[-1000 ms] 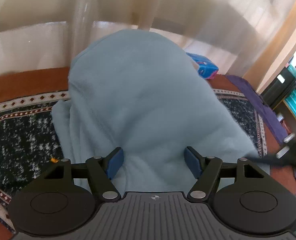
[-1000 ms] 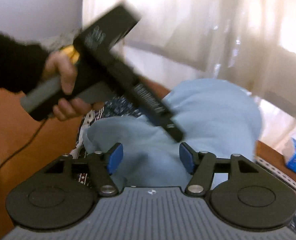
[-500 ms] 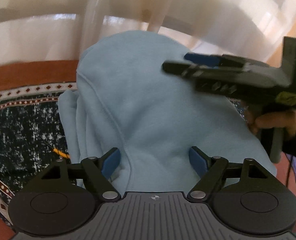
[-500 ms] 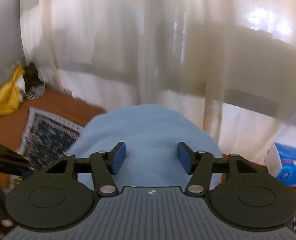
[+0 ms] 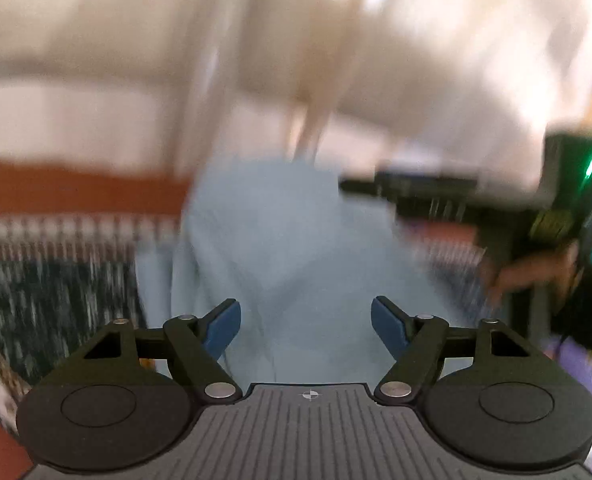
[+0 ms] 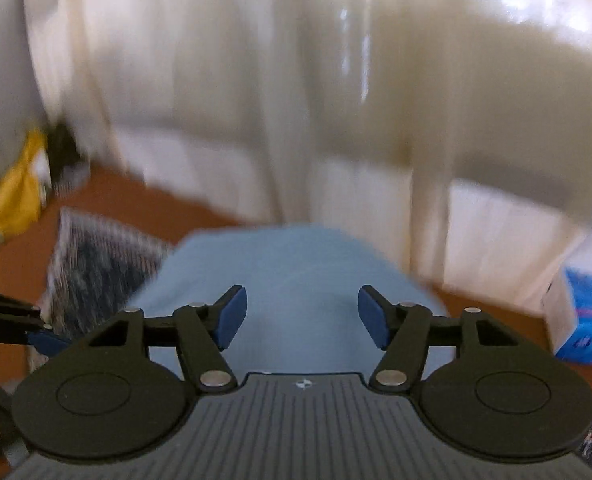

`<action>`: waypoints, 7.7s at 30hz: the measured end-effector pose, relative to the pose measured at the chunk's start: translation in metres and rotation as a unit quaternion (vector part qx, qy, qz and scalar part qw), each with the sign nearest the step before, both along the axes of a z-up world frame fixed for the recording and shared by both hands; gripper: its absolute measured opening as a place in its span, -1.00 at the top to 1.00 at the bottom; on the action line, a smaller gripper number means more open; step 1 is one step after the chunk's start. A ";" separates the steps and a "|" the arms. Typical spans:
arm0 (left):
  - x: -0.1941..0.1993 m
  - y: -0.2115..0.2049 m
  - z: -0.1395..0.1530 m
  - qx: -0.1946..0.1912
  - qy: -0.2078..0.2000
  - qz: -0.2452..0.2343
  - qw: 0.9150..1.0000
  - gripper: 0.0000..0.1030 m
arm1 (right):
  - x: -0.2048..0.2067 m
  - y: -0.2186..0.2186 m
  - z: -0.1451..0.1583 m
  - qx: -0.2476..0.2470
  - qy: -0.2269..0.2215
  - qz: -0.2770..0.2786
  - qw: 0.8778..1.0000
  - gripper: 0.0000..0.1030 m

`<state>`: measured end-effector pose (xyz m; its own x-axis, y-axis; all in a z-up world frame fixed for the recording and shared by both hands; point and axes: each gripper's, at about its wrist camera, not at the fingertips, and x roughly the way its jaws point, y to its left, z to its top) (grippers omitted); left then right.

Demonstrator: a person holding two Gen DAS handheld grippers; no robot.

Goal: Fold clothes

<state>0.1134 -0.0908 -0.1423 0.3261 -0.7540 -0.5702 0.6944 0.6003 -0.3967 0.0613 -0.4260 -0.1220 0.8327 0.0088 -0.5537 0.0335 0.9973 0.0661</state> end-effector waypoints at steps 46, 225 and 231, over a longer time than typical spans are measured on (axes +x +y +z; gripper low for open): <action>-0.021 -0.004 -0.083 0.086 -0.065 0.020 0.994 -0.80 | -0.086 0.041 -0.045 0.068 0.005 -0.098 0.993 -0.61; -0.024 -0.311 -0.001 0.099 -0.032 0.006 0.995 -0.62 | -0.164 -0.516 -0.030 0.101 0.062 -0.080 0.990 0.28; -0.054 -0.250 0.018 0.088 -0.093 -0.005 0.992 -0.72 | -0.223 -0.493 0.012 0.093 0.026 -0.084 0.992 0.26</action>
